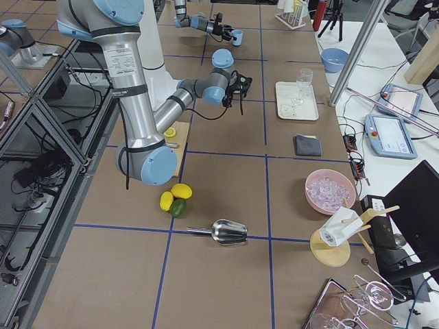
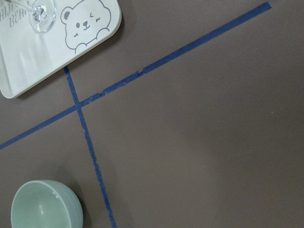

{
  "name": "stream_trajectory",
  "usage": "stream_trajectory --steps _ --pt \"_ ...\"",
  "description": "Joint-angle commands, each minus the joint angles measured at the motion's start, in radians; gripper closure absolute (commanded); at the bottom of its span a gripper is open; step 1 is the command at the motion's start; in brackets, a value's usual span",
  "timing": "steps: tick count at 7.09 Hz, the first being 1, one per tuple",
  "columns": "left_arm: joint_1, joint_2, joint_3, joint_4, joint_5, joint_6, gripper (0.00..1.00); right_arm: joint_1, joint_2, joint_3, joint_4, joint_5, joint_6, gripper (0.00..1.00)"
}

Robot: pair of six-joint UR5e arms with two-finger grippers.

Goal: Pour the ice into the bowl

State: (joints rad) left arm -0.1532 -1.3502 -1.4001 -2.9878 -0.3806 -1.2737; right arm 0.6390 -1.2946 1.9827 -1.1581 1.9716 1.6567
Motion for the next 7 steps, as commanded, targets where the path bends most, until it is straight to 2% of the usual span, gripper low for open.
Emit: stream_trajectory --steps 1,7 --pt "-0.012 -0.013 0.007 0.000 -0.017 0.008 0.01 -0.001 -0.005 -0.005 0.000 0.001 -0.002 0.00" --pt "-0.049 -0.049 0.026 0.006 -0.061 0.036 0.01 -0.002 -0.003 -0.007 0.000 0.001 -0.002 0.00"
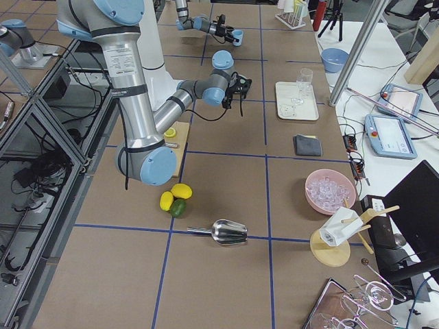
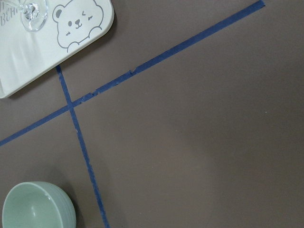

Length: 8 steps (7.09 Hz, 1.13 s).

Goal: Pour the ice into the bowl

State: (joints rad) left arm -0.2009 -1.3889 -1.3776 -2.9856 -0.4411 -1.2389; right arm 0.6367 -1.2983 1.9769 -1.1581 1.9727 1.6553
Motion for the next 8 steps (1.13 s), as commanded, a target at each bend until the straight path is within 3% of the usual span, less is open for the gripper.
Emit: stream_trajectory --steps 1,2,5,7,8 --pt "-0.002 -0.012 0.021 0.004 -0.001 0.001 0.01 0.001 -0.001 -0.001 0.000 0.000 0.000 0.00" --pt "-0.003 -0.016 0.028 0.004 -0.001 0.001 0.01 0.001 -0.002 -0.001 0.000 0.000 0.000 0.00" --pt "-0.003 -0.016 0.029 0.004 -0.004 0.004 0.25 0.003 -0.010 0.003 0.000 0.002 0.000 0.00" --pt "-0.040 -0.018 0.017 -0.018 -0.066 0.080 0.84 0.003 -0.010 0.003 0.000 0.000 0.000 0.00" --pt "-0.055 -0.036 -0.013 -0.091 -0.105 0.211 1.00 0.006 -0.010 0.008 0.000 0.005 0.000 0.00"
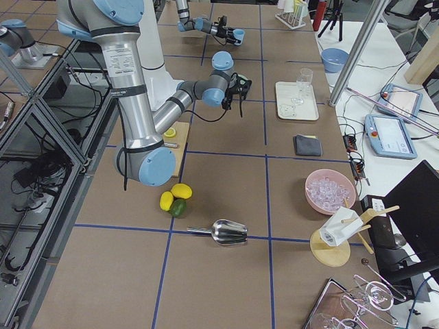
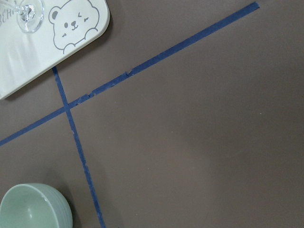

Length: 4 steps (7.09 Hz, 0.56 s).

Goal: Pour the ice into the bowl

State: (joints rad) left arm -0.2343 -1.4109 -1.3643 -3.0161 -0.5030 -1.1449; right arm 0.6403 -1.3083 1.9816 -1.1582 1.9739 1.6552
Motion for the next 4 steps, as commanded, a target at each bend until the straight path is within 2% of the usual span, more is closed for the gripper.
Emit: stream_trajectory --steps 1,2,4 --pt "-0.046 -0.140 -0.056 -0.128 -0.075 0.331 1.00 0.007 -0.026 0.011 0.005 0.006 0.000 0.00" --pt "-0.072 -0.233 -0.061 -0.130 -0.083 0.438 1.00 0.016 -0.044 0.020 0.008 0.007 0.000 0.00" --pt "-0.076 -0.262 -0.149 -0.104 -0.158 0.592 1.00 0.018 -0.090 0.026 0.011 0.007 -0.002 0.00"
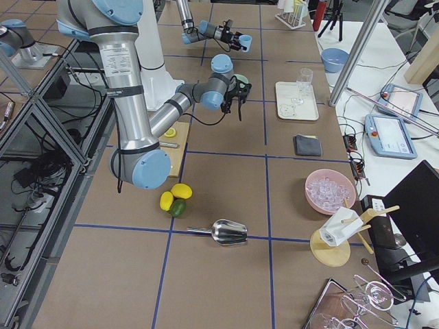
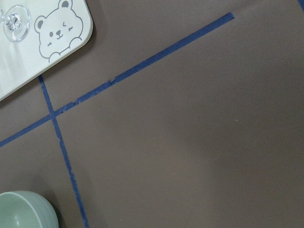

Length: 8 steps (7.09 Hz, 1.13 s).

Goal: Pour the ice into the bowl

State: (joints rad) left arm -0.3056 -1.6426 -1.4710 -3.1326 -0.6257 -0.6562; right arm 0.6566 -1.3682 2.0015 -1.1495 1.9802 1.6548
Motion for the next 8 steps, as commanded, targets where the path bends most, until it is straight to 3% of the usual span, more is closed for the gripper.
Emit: stream_trajectory --steps 1,3,4,6,8 --pt "-0.003 -0.104 -0.045 0.079 -0.034 0.147 1.00 0.003 -0.046 0.013 0.002 0.000 -0.001 0.00" --pt "0.005 -0.212 -0.095 0.266 -0.028 0.180 1.00 0.021 -0.097 0.034 0.004 0.000 -0.003 0.00" --pt "0.007 -0.210 -0.130 0.346 -0.026 0.358 1.00 0.031 -0.104 0.034 0.002 0.000 -0.001 0.00" --pt "0.025 -0.243 -0.160 0.379 -0.025 0.716 1.00 0.038 -0.118 0.036 0.004 0.000 -0.001 0.00" --pt "0.064 -0.264 -0.129 0.475 -0.022 0.834 1.00 0.040 -0.124 0.037 0.004 0.000 -0.001 0.00"
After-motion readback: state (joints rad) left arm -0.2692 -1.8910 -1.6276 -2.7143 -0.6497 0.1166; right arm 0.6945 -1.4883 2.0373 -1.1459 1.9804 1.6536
